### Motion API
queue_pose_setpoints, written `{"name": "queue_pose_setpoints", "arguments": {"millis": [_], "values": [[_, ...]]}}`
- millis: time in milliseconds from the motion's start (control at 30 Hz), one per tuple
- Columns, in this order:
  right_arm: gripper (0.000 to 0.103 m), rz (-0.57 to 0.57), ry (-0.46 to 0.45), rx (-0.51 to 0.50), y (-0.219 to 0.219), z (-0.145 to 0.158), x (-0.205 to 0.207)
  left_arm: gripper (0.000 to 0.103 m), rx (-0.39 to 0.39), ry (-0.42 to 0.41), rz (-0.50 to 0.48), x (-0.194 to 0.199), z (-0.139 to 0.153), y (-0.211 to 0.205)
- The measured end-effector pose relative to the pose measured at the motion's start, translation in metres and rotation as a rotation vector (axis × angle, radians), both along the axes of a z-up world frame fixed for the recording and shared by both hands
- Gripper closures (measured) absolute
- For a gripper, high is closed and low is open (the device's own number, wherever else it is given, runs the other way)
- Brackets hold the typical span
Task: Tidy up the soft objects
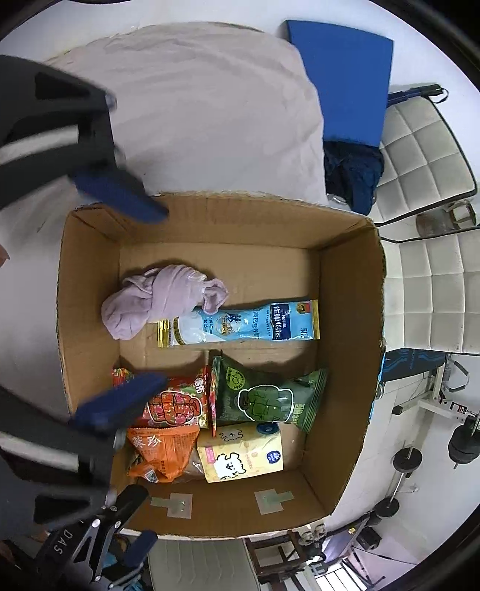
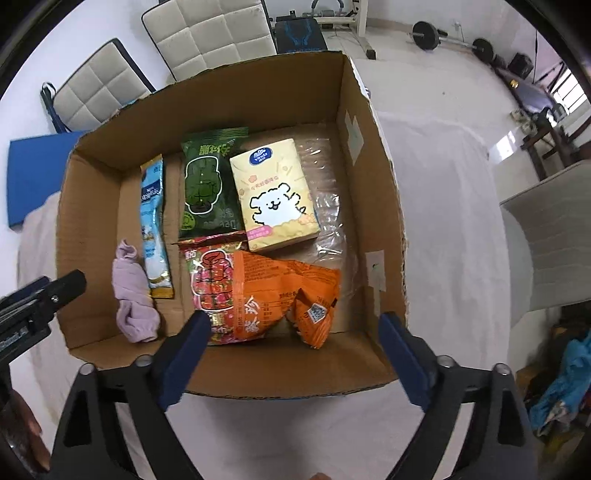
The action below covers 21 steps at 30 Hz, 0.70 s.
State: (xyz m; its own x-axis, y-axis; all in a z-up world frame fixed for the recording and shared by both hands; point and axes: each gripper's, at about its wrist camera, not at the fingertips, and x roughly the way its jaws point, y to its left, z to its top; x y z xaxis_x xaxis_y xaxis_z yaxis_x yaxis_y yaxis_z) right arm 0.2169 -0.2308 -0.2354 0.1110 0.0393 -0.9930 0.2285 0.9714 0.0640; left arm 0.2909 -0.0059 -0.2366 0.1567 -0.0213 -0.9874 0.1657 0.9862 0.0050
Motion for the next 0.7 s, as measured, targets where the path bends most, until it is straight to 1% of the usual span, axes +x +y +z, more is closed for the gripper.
{"name": "queue_pose_setpoints", "arguments": {"millis": [33,67,333,500,600,700], "values": [[0.001,0.003,0.002,-0.008,0.000,0.001,0.000,0.004,0.004,-0.006,-0.003,-0.001,0.001,-0.001],[0.000,0.004,0.007,-0.022,0.001,0.001,0.001,0.004,0.005,-0.009,-0.003,-0.001,0.002,-0.001],[0.000,0.011,0.003,-0.062,0.001,0.006,0.002,0.004,0.002,-0.031,0.016,-0.007,0.009,0.000],[0.000,0.021,-0.005,-0.065,0.003,0.013,0.001,0.004,-0.010,-0.037,0.022,-0.012,0.015,-0.001],[0.000,0.033,-0.020,-0.077,0.005,0.021,-0.002,0.004,-0.018,-0.049,0.024,-0.018,0.024,-0.003],[0.000,0.047,-0.054,-0.076,0.005,0.037,-0.011,0.004,-0.030,-0.063,0.032,-0.031,0.041,-0.005]]}}
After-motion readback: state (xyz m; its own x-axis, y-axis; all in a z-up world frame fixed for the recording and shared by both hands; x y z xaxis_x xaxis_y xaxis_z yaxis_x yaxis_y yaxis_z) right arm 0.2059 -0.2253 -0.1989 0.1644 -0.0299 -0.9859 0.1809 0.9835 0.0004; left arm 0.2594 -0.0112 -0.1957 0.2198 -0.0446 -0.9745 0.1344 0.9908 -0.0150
